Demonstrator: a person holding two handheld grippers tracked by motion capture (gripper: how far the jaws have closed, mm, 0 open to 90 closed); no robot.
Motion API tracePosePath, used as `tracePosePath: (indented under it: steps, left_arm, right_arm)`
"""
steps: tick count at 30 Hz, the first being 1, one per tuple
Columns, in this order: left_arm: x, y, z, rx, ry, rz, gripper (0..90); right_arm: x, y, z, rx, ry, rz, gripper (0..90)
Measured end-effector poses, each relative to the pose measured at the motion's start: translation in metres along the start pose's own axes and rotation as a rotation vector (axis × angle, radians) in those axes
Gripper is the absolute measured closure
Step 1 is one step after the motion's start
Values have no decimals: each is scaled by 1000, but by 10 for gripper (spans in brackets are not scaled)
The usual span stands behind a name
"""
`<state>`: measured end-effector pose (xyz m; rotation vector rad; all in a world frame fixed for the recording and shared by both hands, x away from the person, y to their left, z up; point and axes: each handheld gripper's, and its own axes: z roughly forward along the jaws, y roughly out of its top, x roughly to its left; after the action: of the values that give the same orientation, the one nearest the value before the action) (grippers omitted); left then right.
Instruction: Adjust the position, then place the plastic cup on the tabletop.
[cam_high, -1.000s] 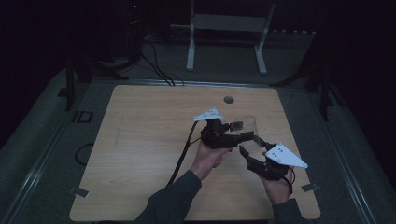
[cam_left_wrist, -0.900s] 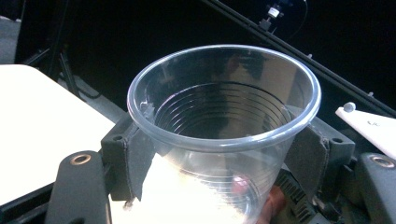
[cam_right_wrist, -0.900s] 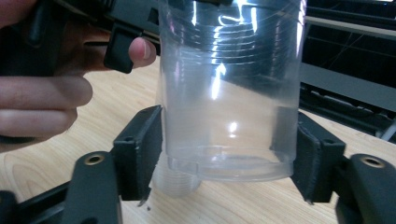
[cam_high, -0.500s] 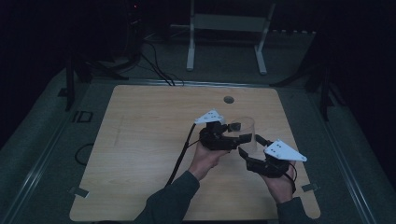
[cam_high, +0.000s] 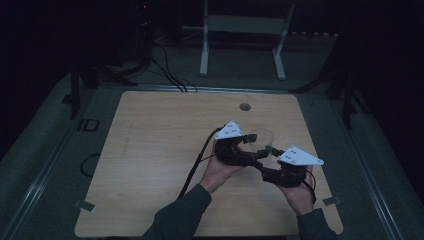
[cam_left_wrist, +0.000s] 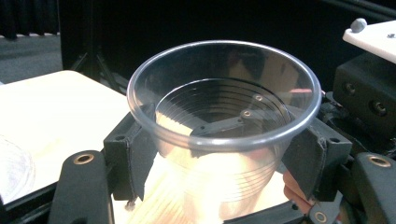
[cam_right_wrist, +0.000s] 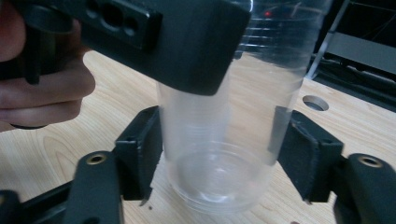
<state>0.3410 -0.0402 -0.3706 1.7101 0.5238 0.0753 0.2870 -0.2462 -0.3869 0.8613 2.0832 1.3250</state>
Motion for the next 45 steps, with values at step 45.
tracePosePath:
  steps: [45]
  left_arm:
    - [-16, 0, 0, -61, 99, 101, 301]
  right_arm:
    - [0, -14, -2, -36, -27, 52, 291]
